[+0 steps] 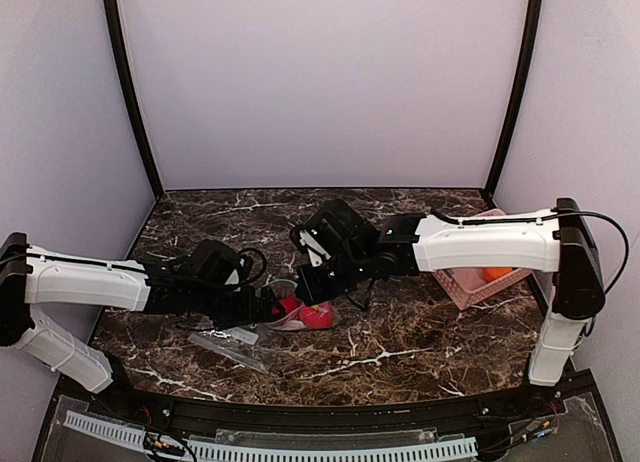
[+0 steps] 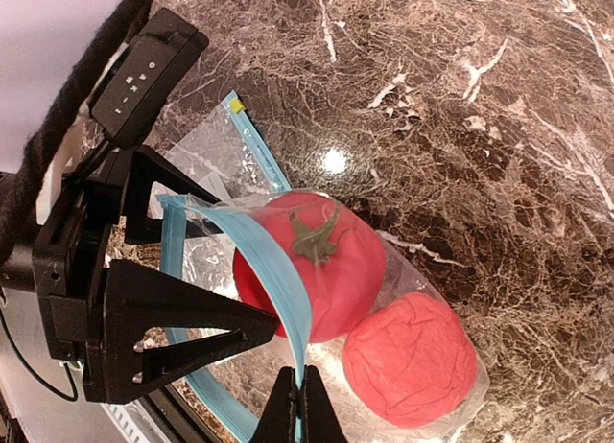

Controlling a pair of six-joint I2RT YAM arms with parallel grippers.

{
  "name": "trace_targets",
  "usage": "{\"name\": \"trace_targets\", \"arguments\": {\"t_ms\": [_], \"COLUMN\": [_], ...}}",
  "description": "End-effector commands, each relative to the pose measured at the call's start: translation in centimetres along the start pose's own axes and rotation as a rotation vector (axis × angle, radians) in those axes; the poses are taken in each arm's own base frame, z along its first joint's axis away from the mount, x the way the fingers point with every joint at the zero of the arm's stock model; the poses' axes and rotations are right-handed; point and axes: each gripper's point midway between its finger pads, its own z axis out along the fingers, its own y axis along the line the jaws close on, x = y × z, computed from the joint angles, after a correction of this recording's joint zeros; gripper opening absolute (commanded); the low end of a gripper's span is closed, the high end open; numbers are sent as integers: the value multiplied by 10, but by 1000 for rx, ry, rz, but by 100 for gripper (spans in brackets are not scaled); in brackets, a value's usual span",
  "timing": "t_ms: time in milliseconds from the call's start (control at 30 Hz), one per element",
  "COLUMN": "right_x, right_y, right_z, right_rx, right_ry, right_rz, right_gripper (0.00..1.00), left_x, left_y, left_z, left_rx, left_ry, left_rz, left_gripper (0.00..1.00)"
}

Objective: Place the food in the zip-top bag and seal the zipper
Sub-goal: Adjust the fake fruit in the zipper food storage bag.

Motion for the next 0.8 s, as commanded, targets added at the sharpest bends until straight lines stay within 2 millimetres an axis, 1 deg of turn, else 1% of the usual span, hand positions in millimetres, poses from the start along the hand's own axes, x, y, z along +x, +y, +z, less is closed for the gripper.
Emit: {"name": "trace_targets", "arguments": {"t_ms": [0,100,267,400,633,700,767], "right_x": [1,3,4,2,-5,-7,-6], "right_y": [15,20,21,23,24,23,23], "right_z": [-1,-2,-3,-7,-20,-23,-23], "right_rx": [-78,-111,-136,-141,-140,-142,-141], "right_ry": [-18,-21,-32,-42,-82,-87,-87], "right_rz": [8,18,29,32,34,35,35], "right_gripper": [0,0,0,0,0,0,0], "left_x": [2,3,6,11,11,11,7], "left_y": [8,12,15,22,35,35,36], "left_z": [7,10,14,19,15,13,11], "left_rx": [-43,-57,-71,-98,-164,-169,-184], "left_ry": [9,11,25,46,41,44,22], "left_rz": [3,3,9,15,36,42,49], "left_gripper": [97,92,84,81,80,80,80]}}
